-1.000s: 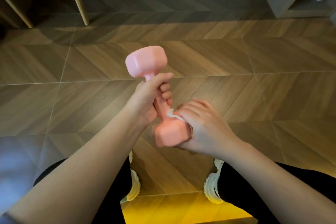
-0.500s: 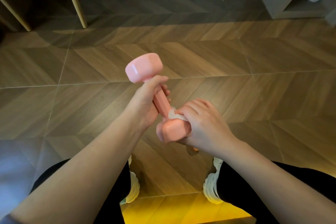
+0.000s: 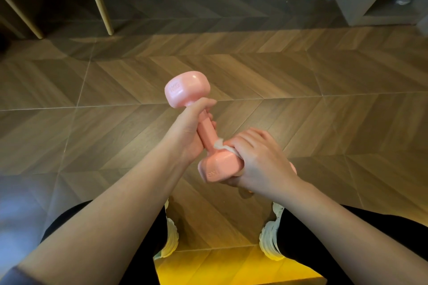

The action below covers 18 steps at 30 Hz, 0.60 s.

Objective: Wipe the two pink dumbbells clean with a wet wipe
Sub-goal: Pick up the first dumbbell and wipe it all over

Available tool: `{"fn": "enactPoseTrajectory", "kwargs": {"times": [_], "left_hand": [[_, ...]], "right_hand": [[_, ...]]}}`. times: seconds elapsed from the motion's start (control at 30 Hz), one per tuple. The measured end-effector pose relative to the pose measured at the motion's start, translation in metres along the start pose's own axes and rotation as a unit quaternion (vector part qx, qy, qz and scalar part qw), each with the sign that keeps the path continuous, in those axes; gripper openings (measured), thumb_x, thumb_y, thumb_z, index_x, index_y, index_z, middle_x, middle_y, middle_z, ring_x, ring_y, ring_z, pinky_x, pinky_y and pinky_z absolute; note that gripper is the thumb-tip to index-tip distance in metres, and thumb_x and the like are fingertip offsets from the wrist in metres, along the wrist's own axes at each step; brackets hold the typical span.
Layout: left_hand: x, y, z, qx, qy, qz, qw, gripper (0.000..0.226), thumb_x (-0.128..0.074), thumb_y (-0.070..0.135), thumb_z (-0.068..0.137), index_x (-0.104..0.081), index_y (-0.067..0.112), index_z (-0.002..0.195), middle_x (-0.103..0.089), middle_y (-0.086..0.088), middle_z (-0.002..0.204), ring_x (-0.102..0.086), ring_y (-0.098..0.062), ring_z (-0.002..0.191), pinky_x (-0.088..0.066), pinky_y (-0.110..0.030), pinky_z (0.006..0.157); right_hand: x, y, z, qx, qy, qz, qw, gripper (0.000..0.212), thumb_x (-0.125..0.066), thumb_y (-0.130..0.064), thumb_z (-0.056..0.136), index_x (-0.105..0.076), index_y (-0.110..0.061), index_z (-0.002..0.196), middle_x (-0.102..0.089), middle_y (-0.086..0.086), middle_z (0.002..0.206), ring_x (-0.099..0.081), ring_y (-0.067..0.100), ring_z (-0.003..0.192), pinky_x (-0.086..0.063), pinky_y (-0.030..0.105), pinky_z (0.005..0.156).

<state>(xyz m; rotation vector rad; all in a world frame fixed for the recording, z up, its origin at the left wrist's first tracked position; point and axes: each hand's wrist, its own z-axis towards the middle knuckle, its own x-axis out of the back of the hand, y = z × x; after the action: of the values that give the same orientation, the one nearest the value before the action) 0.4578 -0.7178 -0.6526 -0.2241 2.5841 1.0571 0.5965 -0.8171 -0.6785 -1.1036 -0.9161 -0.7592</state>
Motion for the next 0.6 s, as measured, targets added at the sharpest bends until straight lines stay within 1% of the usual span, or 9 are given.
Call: {"fn": "enactPoseTrajectory", "kwargs": {"times": [0.17, 0.23, 0.3, 0.37, 0.43, 0.5, 0.53, 0.57, 0.6], "left_hand": [[0.002, 0.003, 0.0, 0.001, -0.082, -0.021, 0.996, 0.028, -0.06, 0.025, 0.09, -0.045, 0.021, 0.066, -0.036, 0.006, 0.049, -0.035, -0.01, 0.04, -0.035, -0.02, 0.042], [0.002, 0.005, -0.001, -0.006, -0.097, -0.019, 0.995, 0.028, -0.061, 0.025, 0.089, -0.048, 0.021, 0.065, -0.039, 0.005, 0.051, -0.038, -0.01, 0.042, -0.038, -0.022, 0.044], [0.001, 0.003, 0.0, -0.001, -0.088, -0.007, 0.996, 0.025, -0.06, 0.022, 0.091, -0.049, 0.019, 0.069, -0.045, 0.004, 0.055, -0.044, -0.011, 0.045, -0.041, -0.023, 0.048], [0.0, 0.001, 0.001, 0.0, -0.065, 0.018, 0.998, 0.023, -0.058, 0.02, 0.094, -0.049, 0.017, 0.073, -0.047, 0.003, 0.057, -0.046, -0.012, 0.046, -0.042, -0.024, 0.049], [-0.001, 0.0, 0.004, -0.011, -0.032, 0.053, 0.998, 0.022, -0.06, 0.02, 0.095, -0.05, 0.016, 0.076, -0.049, 0.002, 0.058, -0.048, -0.012, 0.046, -0.043, -0.024, 0.049], [-0.001, -0.002, 0.006, -0.024, -0.012, 0.082, 0.996, 0.023, -0.061, 0.02, 0.095, -0.05, 0.016, 0.075, -0.048, 0.002, 0.056, -0.047, -0.012, 0.045, -0.042, -0.023, 0.048], [-0.001, -0.002, 0.006, -0.028, -0.009, 0.096, 0.995, 0.023, -0.061, 0.021, 0.095, -0.051, 0.017, 0.075, -0.048, 0.003, 0.056, -0.046, -0.011, 0.044, -0.041, -0.022, 0.047], [-0.001, -0.003, 0.007, -0.028, -0.009, 0.108, 0.994, 0.023, -0.061, 0.021, 0.096, -0.051, 0.017, 0.075, -0.048, 0.003, 0.056, -0.046, -0.011, 0.044, -0.04, -0.022, 0.046], [-0.001, -0.004, 0.007, -0.027, -0.011, 0.118, 0.993, 0.023, -0.06, 0.021, 0.096, -0.051, 0.017, 0.075, -0.048, 0.002, 0.057, -0.046, -0.011, 0.044, -0.04, -0.021, 0.045]], "right_hand": [[0.003, -0.001, 0.005, 0.042, -0.013, 0.022, 0.999, 0.047, -0.063, -0.05, 0.063, -0.065, -0.015, 0.094, -0.066, -0.003, 0.089, -0.054, 0.015, 0.089, -0.035, 0.028, 0.088], [0.006, -0.004, 0.009, 0.022, -0.043, 0.059, 0.997, 0.04, -0.065, -0.049, 0.066, -0.061, -0.018, 0.09, -0.061, -0.007, 0.085, -0.052, 0.015, 0.086, -0.036, 0.029, 0.08], [0.01, -0.002, 0.008, -0.036, -0.098, 0.126, 0.986, 0.035, -0.077, -0.043, 0.067, -0.058, -0.026, 0.091, -0.053, -0.016, 0.082, -0.051, 0.01, 0.082, -0.037, 0.029, 0.072], [0.017, 0.004, 0.004, -0.093, -0.151, 0.196, 0.964, 0.042, -0.083, -0.038, 0.067, -0.063, -0.031, 0.104, -0.057, -0.023, 0.085, -0.055, -0.002, 0.083, -0.04, 0.019, 0.07], [0.025, 0.012, 0.001, -0.121, -0.192, 0.233, 0.946, 0.057, -0.083, -0.036, 0.07, -0.063, -0.037, 0.124, -0.058, -0.038, 0.093, -0.055, -0.016, 0.096, -0.041, 0.005, 0.076], [0.032, 0.018, 0.002, -0.145, -0.221, 0.273, 0.925, 0.052, -0.081, -0.028, 0.077, -0.065, -0.038, 0.125, -0.06, -0.044, 0.092, -0.058, -0.019, 0.098, -0.041, 0.0, 0.079], [0.034, 0.021, 0.002, -0.155, -0.227, 0.298, 0.914, 0.038, -0.077, -0.024, 0.082, -0.07, -0.041, 0.115, -0.067, -0.036, 0.087, -0.064, -0.011, 0.089, -0.047, 0.005, 0.076], [0.034, 0.022, 0.003, -0.174, -0.218, 0.315, 0.907, 0.022, -0.072, -0.022, 0.087, -0.074, -0.041, 0.099, -0.072, -0.021, 0.082, -0.068, 0.002, 0.08, -0.053, 0.019, 0.072], [0.034, 0.023, 0.005, -0.205, -0.195, 0.322, 0.903, 0.017, -0.067, -0.02, 0.091, -0.075, -0.035, 0.087, -0.074, -0.006, 0.078, -0.07, 0.019, 0.077, -0.055, 0.036, 0.074]]}}
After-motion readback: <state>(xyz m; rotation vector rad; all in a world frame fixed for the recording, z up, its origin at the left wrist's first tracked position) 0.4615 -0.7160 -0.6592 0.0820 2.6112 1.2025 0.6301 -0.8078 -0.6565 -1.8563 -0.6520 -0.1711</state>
